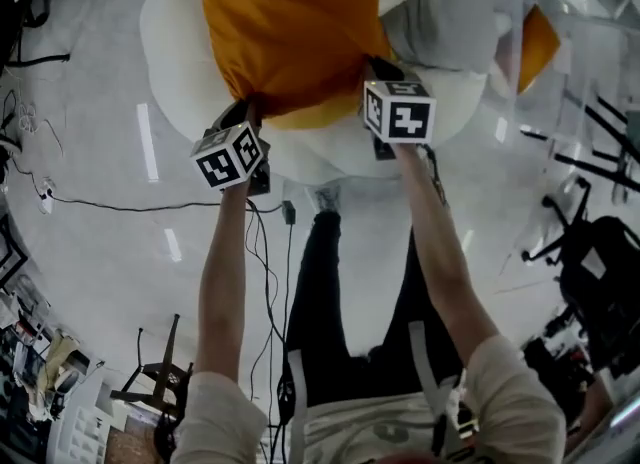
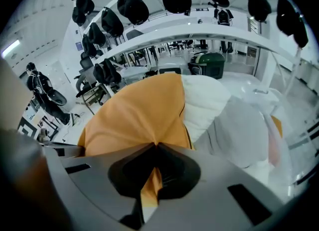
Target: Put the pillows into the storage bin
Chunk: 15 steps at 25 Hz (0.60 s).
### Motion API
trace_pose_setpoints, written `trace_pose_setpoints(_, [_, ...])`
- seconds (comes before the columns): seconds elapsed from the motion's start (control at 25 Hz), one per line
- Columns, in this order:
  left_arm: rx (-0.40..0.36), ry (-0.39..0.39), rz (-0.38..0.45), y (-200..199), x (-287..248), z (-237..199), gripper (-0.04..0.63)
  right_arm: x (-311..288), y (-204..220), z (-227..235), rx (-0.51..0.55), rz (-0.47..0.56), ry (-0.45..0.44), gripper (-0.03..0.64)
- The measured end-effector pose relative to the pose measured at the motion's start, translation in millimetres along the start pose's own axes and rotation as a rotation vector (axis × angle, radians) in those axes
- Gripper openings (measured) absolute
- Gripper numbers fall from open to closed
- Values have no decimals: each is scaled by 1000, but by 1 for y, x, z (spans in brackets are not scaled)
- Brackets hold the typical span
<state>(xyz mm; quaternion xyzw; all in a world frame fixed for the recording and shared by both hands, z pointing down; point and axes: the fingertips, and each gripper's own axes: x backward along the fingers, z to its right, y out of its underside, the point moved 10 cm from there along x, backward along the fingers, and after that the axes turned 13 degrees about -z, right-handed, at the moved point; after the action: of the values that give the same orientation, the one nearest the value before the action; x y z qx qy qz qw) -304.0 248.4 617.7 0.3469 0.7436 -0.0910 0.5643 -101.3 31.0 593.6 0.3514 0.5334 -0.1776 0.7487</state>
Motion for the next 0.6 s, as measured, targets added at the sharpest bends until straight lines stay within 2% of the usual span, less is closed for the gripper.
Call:
trace_pose_setpoints(0.12, [34, 13, 28, 0, 18, 9, 41, 16, -4, 0, 17, 25, 3, 12])
trace_pose_setpoints(0.2, [50, 17, 76, -5, 33, 15, 41, 26, -10, 0, 34, 63, 3, 12])
trace_pose_setpoints(0.44, [41, -35, 290, -31, 71, 57, 28, 69, -53, 17, 26, 214, -58, 11])
trace_pose_setpoints(0.6, [66, -39, 433, -34, 90, 122, 25, 111, -87, 54, 100, 291, -27, 11])
